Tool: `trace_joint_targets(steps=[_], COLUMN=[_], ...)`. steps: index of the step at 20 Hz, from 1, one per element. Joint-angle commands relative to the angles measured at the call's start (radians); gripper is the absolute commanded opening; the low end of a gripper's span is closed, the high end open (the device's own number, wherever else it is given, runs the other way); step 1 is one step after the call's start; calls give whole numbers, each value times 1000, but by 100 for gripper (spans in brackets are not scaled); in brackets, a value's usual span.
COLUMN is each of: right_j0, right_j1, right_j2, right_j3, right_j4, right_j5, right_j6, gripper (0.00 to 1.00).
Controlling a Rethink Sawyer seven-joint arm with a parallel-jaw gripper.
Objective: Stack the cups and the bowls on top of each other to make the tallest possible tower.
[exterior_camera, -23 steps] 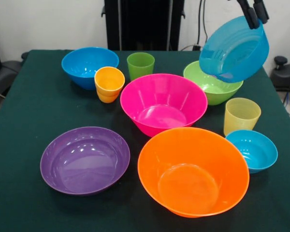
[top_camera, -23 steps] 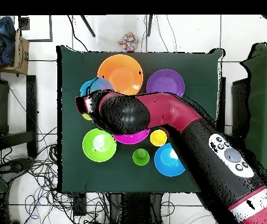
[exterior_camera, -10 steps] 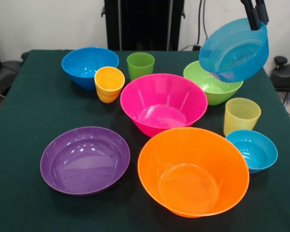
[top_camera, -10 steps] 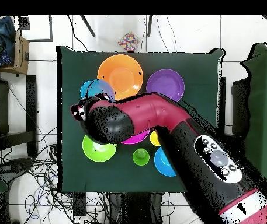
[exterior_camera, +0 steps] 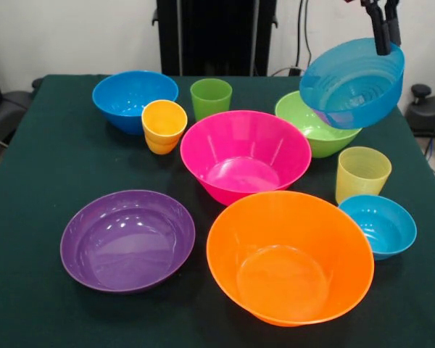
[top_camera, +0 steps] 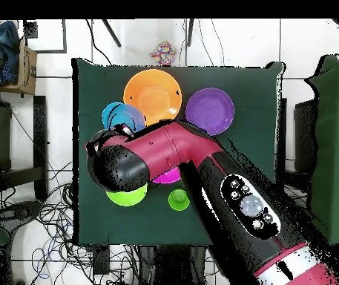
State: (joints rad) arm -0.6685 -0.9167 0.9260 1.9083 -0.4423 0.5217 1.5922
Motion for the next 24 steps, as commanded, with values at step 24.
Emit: trace_joint_targets(steps=[24], right_j0=[50], right_j1=[14], right_j2=[-197], right_j3=[-70], right_j4=[-252], right_j5=[122], right_j6=[-106], gripper=[0])
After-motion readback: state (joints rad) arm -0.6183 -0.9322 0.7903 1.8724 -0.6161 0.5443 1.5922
